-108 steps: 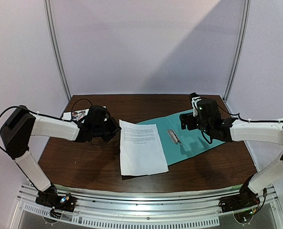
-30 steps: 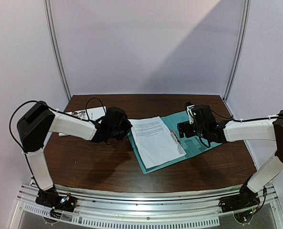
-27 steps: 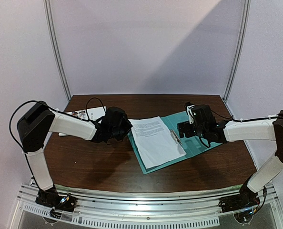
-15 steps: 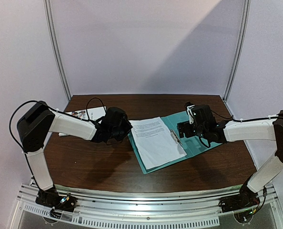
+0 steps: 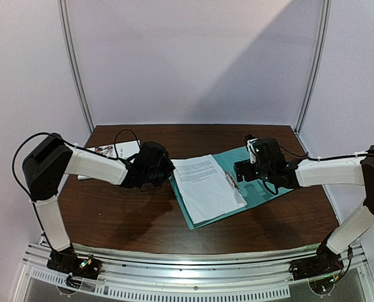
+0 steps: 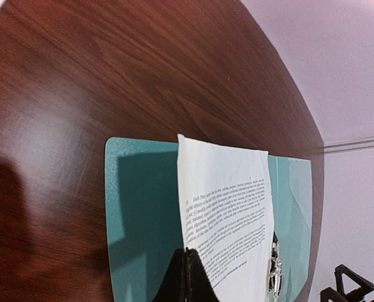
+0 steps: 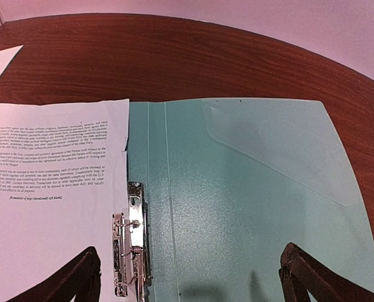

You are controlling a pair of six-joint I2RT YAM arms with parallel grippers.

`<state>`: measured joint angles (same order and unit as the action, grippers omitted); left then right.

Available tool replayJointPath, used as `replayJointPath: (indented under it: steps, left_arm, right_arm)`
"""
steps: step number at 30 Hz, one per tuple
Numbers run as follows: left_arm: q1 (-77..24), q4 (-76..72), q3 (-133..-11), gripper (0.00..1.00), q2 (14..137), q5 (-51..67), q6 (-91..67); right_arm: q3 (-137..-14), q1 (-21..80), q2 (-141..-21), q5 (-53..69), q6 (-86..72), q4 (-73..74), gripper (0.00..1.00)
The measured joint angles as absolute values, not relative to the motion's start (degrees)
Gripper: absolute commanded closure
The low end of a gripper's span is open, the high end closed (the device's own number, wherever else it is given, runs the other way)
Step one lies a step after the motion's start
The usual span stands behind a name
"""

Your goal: Put the files into the folder

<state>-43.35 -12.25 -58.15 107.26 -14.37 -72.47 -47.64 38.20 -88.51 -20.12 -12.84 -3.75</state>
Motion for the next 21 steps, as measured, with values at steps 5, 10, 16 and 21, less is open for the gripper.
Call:
replayJointPath:
  steps: [5,10,16,21]
  left_arm:
    - [-43.4,-12.0,-58.2,1.00,107.3,-14.3,-72.1]
    - [-43.4,-11.0,-59.8,1.00,107.8,-14.2,-71.3]
    - [-43.4,-10.8,-60.1,0.97,107.9,-14.2,-70.7]
    - [-43.4,-10.4,-60.1,0.94,107.9,-14.2,-70.7]
  right_arm:
    - [-47.6,38.2,-88.5,-19.8,-13.0,-3.7,0.01]
    - [-47.6,38.2,-88.5,-19.6,-13.1,-3.7,0.01]
    - [-47.6,38.2,-88.5,-19.5,-13.1,-3.4,0.01]
    - [-47.6,38.2,-88.5,-19.5,-13.2,-3.2,0.01]
